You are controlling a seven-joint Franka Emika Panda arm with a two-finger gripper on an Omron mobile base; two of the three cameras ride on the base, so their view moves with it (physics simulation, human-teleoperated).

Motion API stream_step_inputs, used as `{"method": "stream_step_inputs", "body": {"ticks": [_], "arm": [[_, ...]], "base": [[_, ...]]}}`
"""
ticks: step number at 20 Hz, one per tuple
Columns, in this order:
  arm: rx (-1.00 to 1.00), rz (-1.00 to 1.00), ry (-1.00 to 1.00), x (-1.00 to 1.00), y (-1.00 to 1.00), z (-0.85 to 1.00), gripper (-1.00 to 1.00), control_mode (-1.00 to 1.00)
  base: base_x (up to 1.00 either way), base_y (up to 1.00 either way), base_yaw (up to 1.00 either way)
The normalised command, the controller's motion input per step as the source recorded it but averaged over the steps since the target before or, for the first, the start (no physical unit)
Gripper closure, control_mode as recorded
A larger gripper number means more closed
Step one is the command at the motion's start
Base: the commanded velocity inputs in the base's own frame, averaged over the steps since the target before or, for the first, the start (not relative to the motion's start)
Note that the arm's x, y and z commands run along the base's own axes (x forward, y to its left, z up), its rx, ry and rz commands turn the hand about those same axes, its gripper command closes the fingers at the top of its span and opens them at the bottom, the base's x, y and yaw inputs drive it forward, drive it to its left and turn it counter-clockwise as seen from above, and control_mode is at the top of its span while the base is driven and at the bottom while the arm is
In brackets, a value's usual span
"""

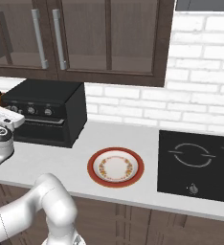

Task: Pick up the kebab skewer and baguette bread, and place them inside the toaster oven. Close the toaster oven door and start by setting the timer.

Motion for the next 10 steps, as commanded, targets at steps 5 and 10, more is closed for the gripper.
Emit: {"method": "stream_step_inputs", "body": {"ticks": [5,10], "arm": [[0.04,0.00,-0.09,0.00,0.18,0.00,1.00,-1.00],[0.00,0.00,-0.12,0.00,0.30,0.00,1.00,-1.00]], "base": [[0.00,0.00,0.00],[0.00,0.00,0.00]]}}
